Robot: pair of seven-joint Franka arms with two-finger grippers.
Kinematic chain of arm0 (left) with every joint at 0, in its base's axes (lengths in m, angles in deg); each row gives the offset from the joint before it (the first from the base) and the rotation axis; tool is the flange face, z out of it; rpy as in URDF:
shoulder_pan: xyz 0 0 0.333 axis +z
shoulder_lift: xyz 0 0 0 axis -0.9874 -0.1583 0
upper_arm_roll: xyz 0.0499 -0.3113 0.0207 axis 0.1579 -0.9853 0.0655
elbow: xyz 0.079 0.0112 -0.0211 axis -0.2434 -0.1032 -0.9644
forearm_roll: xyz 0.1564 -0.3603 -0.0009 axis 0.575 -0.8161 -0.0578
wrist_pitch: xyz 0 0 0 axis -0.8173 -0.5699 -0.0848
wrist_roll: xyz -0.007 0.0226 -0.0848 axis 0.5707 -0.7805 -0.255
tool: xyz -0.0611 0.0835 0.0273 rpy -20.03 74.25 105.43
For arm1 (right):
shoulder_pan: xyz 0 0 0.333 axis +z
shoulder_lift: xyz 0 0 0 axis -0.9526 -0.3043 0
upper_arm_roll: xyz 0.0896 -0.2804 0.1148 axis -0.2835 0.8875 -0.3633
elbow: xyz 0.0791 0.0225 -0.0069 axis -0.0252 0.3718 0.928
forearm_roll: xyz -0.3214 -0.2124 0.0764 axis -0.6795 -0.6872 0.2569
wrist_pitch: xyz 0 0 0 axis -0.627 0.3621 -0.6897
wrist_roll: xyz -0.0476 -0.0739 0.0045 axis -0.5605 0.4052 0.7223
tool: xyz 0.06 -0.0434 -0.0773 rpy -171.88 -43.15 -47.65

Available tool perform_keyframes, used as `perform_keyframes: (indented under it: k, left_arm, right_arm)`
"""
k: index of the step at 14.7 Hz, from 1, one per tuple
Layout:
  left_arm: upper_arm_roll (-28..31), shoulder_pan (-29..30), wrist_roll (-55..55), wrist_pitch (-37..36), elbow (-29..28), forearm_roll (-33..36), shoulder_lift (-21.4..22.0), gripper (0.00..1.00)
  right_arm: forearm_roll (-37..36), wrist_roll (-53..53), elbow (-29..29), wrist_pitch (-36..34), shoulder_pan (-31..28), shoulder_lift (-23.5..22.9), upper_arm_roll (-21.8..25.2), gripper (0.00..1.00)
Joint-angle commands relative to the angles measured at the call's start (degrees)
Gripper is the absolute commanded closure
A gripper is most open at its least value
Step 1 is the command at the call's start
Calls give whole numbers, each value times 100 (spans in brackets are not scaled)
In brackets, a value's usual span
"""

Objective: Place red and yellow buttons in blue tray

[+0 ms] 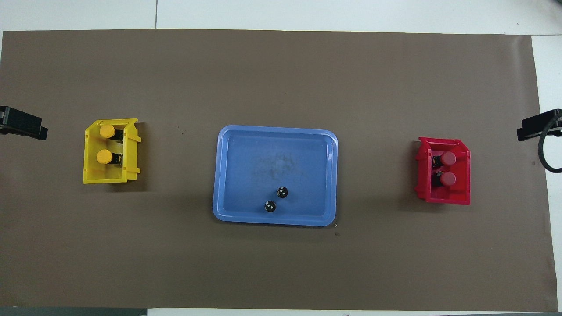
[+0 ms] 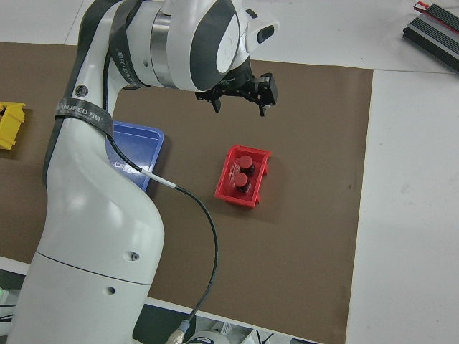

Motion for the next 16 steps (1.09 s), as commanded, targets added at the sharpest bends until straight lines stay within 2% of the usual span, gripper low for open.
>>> perform_keyframes:
  k: [1,16]
  left_arm:
    - [-14,206,-34,-28,-179,35,162,0]
    - [-14,216,-34,-28,-187,35,162,0]
  right_arm:
    - [18,-61,52,4,-25,70,-22,0]
    - [18,18,96,-5,-42,88,-22,0]
